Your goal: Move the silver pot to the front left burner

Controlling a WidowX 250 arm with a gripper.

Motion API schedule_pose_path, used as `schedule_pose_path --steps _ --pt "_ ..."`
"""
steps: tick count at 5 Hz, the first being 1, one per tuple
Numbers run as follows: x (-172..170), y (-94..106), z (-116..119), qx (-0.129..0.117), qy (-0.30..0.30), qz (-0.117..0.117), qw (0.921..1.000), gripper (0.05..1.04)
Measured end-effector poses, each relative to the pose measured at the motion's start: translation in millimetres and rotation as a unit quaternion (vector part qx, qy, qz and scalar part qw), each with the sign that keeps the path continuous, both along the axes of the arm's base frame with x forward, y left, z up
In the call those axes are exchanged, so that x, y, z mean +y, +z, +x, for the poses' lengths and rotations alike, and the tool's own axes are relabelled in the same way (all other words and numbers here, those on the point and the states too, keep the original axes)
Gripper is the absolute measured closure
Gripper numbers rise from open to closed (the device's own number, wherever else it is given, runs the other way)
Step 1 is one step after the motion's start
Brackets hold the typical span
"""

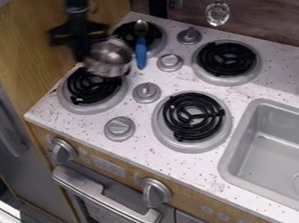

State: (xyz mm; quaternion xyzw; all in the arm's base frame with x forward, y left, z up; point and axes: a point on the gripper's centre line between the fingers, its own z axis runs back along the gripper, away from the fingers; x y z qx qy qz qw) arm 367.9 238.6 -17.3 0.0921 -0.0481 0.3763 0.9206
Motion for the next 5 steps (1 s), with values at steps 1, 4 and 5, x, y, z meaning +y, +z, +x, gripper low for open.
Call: schedule_pose_path --steps 1,4,5 --pt "5.7 -6.9 -13.4 0.03 -0.002 -0.014 0.9995 1.014" --pt "-13.8 -29.6 -26.0 0.05 -0.029 -0.051 0.997 0.84" --pt "-23.4 -27.3 -26.3 0.054 -0.052 -0.024 0.9969 0.567"
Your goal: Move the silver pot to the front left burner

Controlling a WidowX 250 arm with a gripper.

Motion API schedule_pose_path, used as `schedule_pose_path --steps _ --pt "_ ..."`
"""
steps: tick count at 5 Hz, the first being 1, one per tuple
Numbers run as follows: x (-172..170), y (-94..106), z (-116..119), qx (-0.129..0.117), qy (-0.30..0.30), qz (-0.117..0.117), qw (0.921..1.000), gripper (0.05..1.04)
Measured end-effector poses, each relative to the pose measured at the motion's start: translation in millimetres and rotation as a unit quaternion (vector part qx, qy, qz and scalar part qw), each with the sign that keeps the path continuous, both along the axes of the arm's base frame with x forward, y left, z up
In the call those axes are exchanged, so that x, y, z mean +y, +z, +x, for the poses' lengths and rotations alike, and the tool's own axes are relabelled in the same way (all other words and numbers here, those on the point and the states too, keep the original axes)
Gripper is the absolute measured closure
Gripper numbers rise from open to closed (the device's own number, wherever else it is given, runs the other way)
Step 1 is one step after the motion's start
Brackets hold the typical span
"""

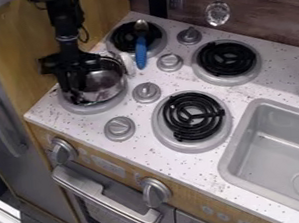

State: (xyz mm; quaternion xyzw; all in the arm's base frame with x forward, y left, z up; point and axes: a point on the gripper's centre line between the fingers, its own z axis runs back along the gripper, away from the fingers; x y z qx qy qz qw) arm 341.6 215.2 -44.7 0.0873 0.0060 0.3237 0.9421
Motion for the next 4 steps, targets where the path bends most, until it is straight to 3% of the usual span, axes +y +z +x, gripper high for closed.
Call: schedule_pose_path --steps 1,2,3,4 --pt "-7.0 54.5 10.1 -0.047 -0.037 0.049 0.997 0.256" --pt "-24.1 76.1 19.6 -0.065 -0.152 0.023 0.986 0.081" --pt "-47.9 73.5 22.3 -0.059 -0.258 -0.032 0.9639 0.085" --pt "-63.7 65.6 18.4 -0.039 -0.283 -0.039 0.9577 0.085"
